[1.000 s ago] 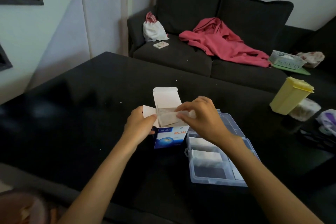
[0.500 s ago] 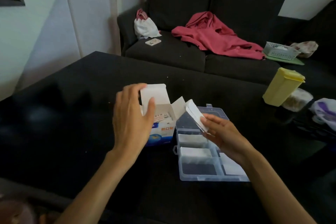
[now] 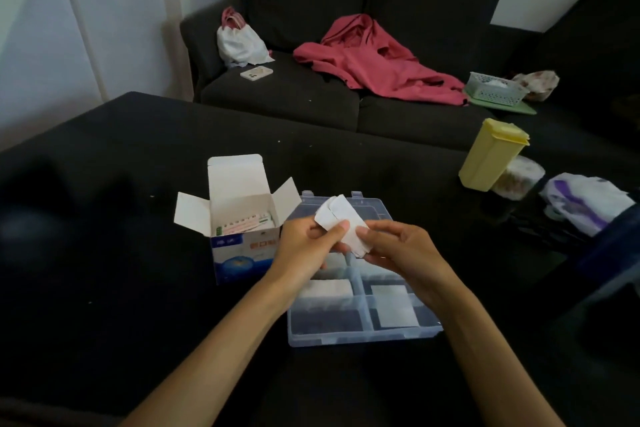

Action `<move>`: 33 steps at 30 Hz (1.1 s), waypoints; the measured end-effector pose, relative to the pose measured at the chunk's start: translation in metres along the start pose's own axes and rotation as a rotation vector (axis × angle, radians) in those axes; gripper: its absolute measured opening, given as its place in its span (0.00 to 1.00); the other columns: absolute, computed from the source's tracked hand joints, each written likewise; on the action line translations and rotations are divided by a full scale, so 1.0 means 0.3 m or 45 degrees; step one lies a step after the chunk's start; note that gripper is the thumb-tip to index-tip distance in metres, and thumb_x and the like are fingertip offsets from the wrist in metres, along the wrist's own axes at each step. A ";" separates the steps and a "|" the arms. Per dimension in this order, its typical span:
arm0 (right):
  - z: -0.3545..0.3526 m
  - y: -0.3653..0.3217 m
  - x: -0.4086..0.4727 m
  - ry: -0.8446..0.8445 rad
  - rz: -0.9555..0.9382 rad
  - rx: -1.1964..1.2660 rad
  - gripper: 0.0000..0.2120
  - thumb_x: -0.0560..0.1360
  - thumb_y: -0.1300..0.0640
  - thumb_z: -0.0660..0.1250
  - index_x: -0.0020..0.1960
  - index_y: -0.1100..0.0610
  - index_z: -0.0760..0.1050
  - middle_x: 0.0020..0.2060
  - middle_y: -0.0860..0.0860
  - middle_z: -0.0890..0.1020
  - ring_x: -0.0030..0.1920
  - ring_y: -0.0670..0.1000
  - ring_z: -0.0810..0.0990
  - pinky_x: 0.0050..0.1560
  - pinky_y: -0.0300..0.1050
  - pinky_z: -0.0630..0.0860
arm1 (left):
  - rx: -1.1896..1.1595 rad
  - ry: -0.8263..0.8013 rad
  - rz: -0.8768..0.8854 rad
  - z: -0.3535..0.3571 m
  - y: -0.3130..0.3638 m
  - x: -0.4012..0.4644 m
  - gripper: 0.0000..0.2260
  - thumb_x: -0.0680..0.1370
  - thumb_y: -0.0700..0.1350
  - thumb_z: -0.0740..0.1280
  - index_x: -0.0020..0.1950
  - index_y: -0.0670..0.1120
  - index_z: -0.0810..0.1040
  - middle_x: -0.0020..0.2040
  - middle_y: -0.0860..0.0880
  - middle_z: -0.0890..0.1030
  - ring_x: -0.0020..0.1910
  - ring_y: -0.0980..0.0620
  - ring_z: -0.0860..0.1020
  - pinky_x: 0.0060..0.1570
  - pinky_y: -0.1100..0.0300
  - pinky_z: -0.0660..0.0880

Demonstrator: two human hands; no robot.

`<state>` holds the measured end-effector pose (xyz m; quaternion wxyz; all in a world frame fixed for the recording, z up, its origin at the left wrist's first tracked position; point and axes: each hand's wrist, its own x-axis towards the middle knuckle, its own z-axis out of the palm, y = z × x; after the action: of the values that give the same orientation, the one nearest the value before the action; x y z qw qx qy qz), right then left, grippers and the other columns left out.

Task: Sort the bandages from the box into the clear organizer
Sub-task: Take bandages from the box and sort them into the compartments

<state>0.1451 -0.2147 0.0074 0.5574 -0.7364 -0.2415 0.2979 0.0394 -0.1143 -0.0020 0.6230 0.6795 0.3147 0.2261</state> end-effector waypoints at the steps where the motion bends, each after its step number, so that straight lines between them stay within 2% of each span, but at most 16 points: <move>1: -0.015 0.004 0.004 0.014 -0.008 -0.029 0.05 0.73 0.56 0.69 0.48 0.53 0.79 0.42 0.49 0.82 0.40 0.47 0.83 0.38 0.35 0.78 | 0.002 0.006 -0.009 0.015 -0.007 0.009 0.13 0.77 0.49 0.66 0.59 0.47 0.77 0.38 0.56 0.81 0.39 0.58 0.81 0.28 0.72 0.70; 4: -0.042 0.007 0.016 0.018 -0.039 -0.103 0.04 0.72 0.57 0.70 0.47 0.54 0.79 0.41 0.49 0.83 0.39 0.45 0.84 0.36 0.34 0.78 | 0.034 0.016 -0.022 0.039 -0.021 0.024 0.11 0.76 0.50 0.67 0.56 0.48 0.78 0.43 0.53 0.82 0.44 0.55 0.81 0.33 0.70 0.72; 8: -0.076 0.009 0.035 -0.027 -0.016 -0.090 0.04 0.72 0.58 0.70 0.47 0.54 0.80 0.42 0.50 0.83 0.41 0.46 0.84 0.38 0.36 0.79 | 0.019 0.034 0.013 0.057 -0.021 0.039 0.16 0.75 0.48 0.69 0.62 0.48 0.77 0.56 0.48 0.82 0.51 0.52 0.82 0.41 0.67 0.78; 10: -0.087 0.009 0.046 -0.055 -0.003 -0.012 0.06 0.73 0.58 0.70 0.49 0.56 0.80 0.43 0.51 0.84 0.41 0.46 0.84 0.37 0.34 0.78 | -0.001 -0.032 0.037 0.063 -0.009 0.044 0.17 0.76 0.48 0.67 0.65 0.48 0.74 0.57 0.49 0.81 0.48 0.53 0.82 0.41 0.68 0.77; 12: -0.095 0.011 0.062 -0.073 0.003 0.015 0.06 0.73 0.58 0.69 0.50 0.56 0.80 0.43 0.51 0.84 0.40 0.45 0.84 0.36 0.34 0.77 | -0.041 -0.121 0.031 0.078 0.002 0.046 0.17 0.79 0.46 0.63 0.67 0.47 0.71 0.57 0.49 0.79 0.41 0.55 0.81 0.42 0.71 0.73; 13: -0.095 0.013 0.068 -0.074 -0.001 0.007 0.05 0.73 0.58 0.69 0.49 0.56 0.80 0.42 0.50 0.83 0.40 0.45 0.84 0.36 0.34 0.77 | -0.037 -0.133 0.032 0.084 0.004 0.049 0.16 0.80 0.45 0.62 0.67 0.47 0.70 0.57 0.48 0.78 0.37 0.56 0.80 0.30 0.73 0.76; 14: -0.093 0.017 0.075 -0.065 -0.008 -0.005 0.05 0.73 0.57 0.69 0.48 0.55 0.80 0.42 0.49 0.83 0.40 0.45 0.84 0.36 0.34 0.77 | -0.029 -0.122 0.029 0.088 0.004 0.052 0.15 0.80 0.45 0.61 0.67 0.46 0.70 0.58 0.47 0.79 0.35 0.56 0.79 0.24 0.75 0.65; 15: -0.095 0.022 0.087 -0.037 -0.021 -0.010 0.04 0.73 0.57 0.69 0.48 0.54 0.80 0.43 0.49 0.83 0.42 0.46 0.83 0.37 0.34 0.78 | -0.036 -0.100 0.015 0.090 0.003 0.058 0.15 0.81 0.45 0.60 0.67 0.46 0.71 0.58 0.46 0.79 0.34 0.55 0.78 0.25 0.74 0.69; 17: -0.114 0.030 0.108 0.079 -0.082 -0.054 0.05 0.74 0.57 0.68 0.49 0.53 0.80 0.45 0.47 0.82 0.45 0.47 0.82 0.37 0.33 0.78 | -0.074 -0.026 -0.048 0.088 0.007 0.069 0.14 0.81 0.45 0.59 0.66 0.45 0.72 0.54 0.46 0.80 0.35 0.56 0.77 0.28 0.73 0.69; 20: -0.182 0.039 0.133 0.154 -0.267 -0.452 0.06 0.75 0.57 0.67 0.51 0.51 0.79 0.45 0.44 0.80 0.47 0.43 0.79 0.39 0.32 0.76 | -0.083 0.048 -0.147 0.074 0.018 0.083 0.12 0.81 0.45 0.60 0.64 0.46 0.73 0.50 0.50 0.78 0.37 0.56 0.77 0.33 0.71 0.71; 24: -0.222 0.060 0.143 -0.103 -0.257 -0.979 0.05 0.76 0.56 0.65 0.48 0.48 0.79 0.44 0.43 0.80 0.42 0.40 0.76 0.46 0.35 0.74 | -0.063 0.039 -0.225 0.059 0.028 0.080 0.04 0.80 0.43 0.61 0.51 0.51 0.73 0.49 0.51 0.77 0.33 0.57 0.76 0.26 0.74 0.68; 26: -0.212 0.081 0.147 -0.170 -0.204 -1.137 0.05 0.76 0.54 0.66 0.48 0.47 0.80 0.47 0.43 0.81 0.44 0.40 0.75 0.55 0.43 0.74 | -0.052 0.023 -0.259 0.050 0.031 0.074 0.04 0.80 0.42 0.61 0.50 0.52 0.73 0.49 0.51 0.77 0.33 0.57 0.76 0.26 0.73 0.67; 28: -0.189 0.097 0.152 -0.196 -0.181 -1.205 0.05 0.75 0.51 0.67 0.48 0.45 0.80 0.50 0.41 0.81 0.50 0.41 0.75 0.63 0.53 0.70 | -0.059 0.013 -0.281 0.042 0.031 0.070 0.06 0.80 0.43 0.62 0.54 0.49 0.76 0.48 0.50 0.79 0.33 0.57 0.76 0.26 0.72 0.68; 29: -0.176 0.102 0.153 -0.194 -0.184 -1.236 0.05 0.74 0.50 0.67 0.48 0.45 0.80 0.50 0.41 0.81 0.51 0.42 0.75 0.63 0.54 0.69 | -0.068 0.017 -0.295 0.040 0.028 0.071 0.08 0.80 0.43 0.62 0.57 0.47 0.76 0.47 0.50 0.79 0.34 0.57 0.76 0.26 0.71 0.68; 31: -0.153 0.110 0.152 -0.110 -0.198 -1.280 0.05 0.73 0.48 0.68 0.48 0.46 0.81 0.49 0.42 0.81 0.50 0.43 0.74 0.62 0.47 0.68 | -0.093 0.022 -0.334 0.040 0.025 0.067 0.11 0.79 0.45 0.63 0.61 0.45 0.76 0.44 0.49 0.80 0.35 0.57 0.76 0.28 0.70 0.68; 33: -0.141 0.110 0.149 0.027 -0.227 -1.309 0.07 0.72 0.45 0.70 0.47 0.47 0.81 0.47 0.42 0.80 0.47 0.42 0.71 0.55 0.40 0.68 | -0.128 0.022 -0.360 0.051 0.020 0.066 0.11 0.78 0.46 0.64 0.60 0.46 0.76 0.41 0.50 0.79 0.36 0.56 0.76 0.30 0.68 0.68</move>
<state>0.2072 -0.2213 -0.0235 0.1494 -0.8944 -0.4129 0.0848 0.0650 -0.1112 0.0004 0.6791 0.5944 0.4010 0.1572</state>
